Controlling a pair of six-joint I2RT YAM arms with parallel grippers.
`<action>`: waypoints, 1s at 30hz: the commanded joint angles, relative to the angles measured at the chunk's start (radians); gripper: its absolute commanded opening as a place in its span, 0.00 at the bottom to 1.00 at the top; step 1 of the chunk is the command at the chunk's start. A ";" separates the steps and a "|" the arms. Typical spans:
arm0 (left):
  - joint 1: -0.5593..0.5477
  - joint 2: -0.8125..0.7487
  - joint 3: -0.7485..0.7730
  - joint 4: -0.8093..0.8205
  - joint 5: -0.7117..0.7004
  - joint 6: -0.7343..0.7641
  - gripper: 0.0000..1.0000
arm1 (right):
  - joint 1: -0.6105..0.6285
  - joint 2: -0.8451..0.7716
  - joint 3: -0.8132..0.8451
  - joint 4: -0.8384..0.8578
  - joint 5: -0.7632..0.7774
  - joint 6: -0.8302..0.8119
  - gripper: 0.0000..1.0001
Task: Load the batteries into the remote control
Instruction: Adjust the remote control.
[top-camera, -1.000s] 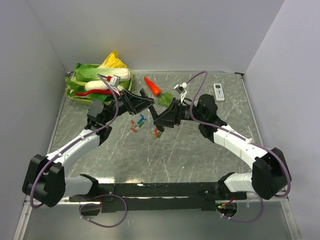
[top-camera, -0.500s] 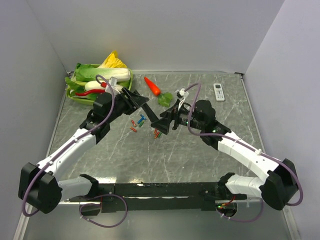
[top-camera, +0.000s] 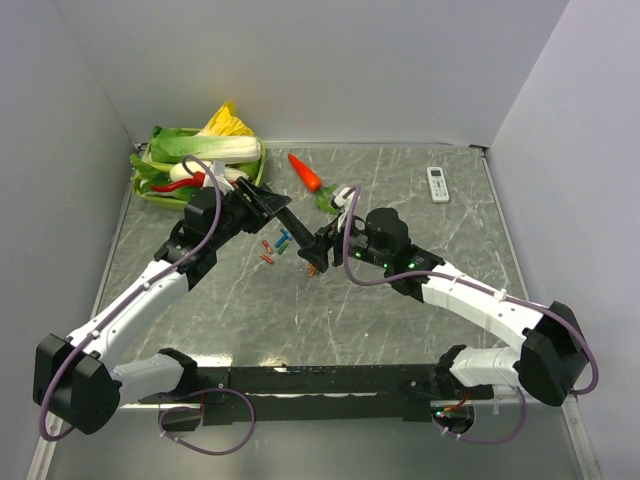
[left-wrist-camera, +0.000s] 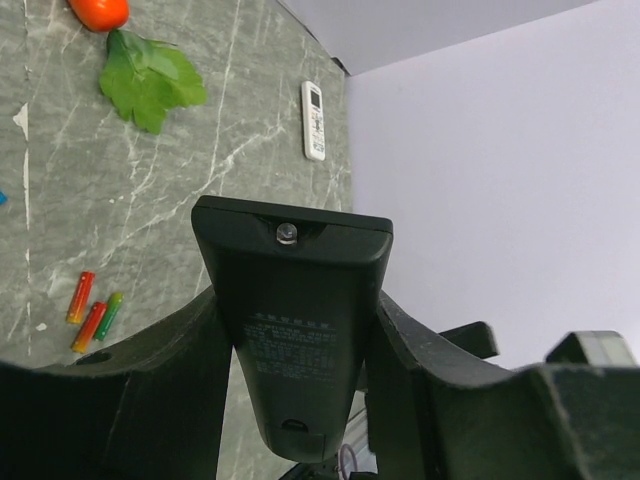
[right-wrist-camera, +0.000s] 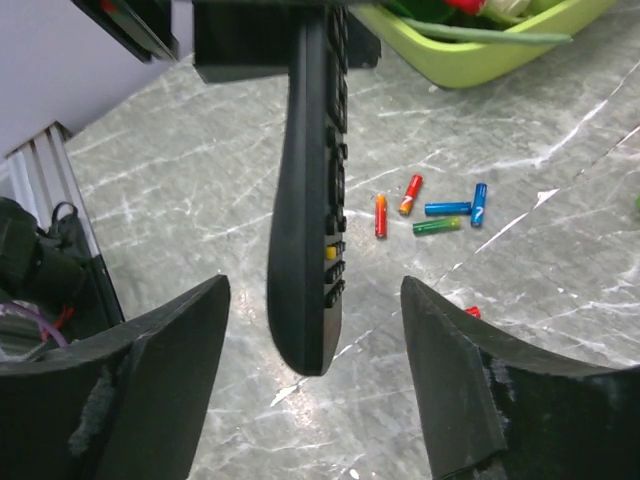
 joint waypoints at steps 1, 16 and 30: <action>-0.005 -0.042 0.038 0.036 -0.009 -0.033 0.01 | 0.020 0.014 0.032 0.041 -0.008 -0.034 0.72; -0.005 -0.053 0.021 0.057 0.013 -0.029 0.04 | 0.039 0.052 0.076 0.041 -0.011 -0.051 0.31; 0.144 -0.289 -0.201 0.438 0.137 0.142 0.89 | 0.009 -0.032 0.147 0.034 -0.146 0.164 0.00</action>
